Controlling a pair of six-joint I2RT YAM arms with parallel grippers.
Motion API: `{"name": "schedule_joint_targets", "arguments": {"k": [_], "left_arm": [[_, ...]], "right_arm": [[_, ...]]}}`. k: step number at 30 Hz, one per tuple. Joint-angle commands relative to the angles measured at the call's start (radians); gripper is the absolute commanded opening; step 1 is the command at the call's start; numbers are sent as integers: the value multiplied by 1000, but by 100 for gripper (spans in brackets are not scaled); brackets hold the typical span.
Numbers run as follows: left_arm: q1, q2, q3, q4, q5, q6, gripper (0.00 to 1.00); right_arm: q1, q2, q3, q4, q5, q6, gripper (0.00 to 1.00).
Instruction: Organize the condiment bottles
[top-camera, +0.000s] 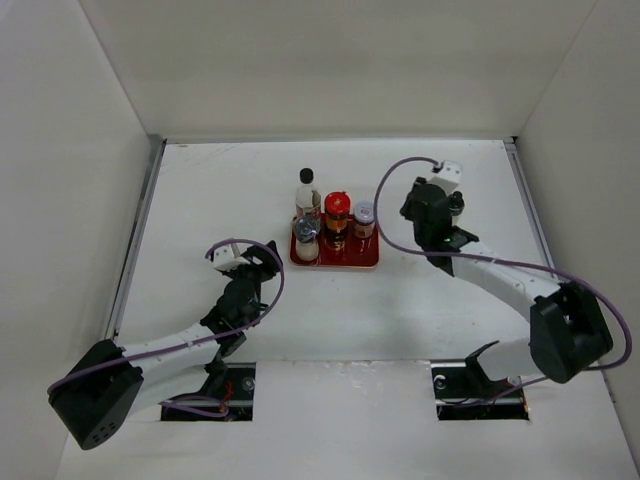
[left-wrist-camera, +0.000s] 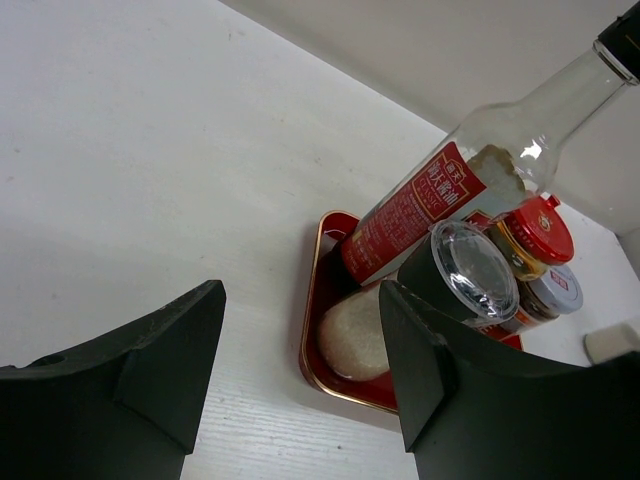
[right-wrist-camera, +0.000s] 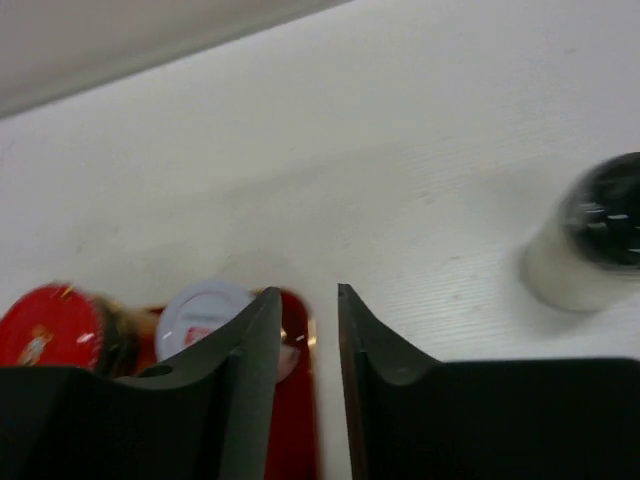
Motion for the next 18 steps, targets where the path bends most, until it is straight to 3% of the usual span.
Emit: {"name": "schedule_joint_targets", "arguments": {"k": [1, 2, 3, 5, 7, 12, 18], "left_arm": [[-9, -15, 15, 49, 9, -11, 61], [-9, -12, 15, 49, 9, -11, 61], [-8, -4, 16, 49, 9, -11, 61], [-8, -3, 16, 49, 9, -11, 61], [-9, -7, 15, 49, 9, -11, 61], [-9, 3, 18, 49, 9, -13, 61], [-9, 5, 18, 49, 9, -13, 61]], "right_arm": [[-100, -86, -37, -29, 138, 3, 33], [-126, -101, -37, -48, 166, -5, 38], [-150, -104, -33, -68, 187, -14, 51], [-197, -80, -4, -124, 207, -37, 86], [-232, -48, 22, -165, 200, -54, 100], [-292, 27, 52, -147, 59, -60, 100], [-341, 104, 73, -84, 9, -60, 99]]}}
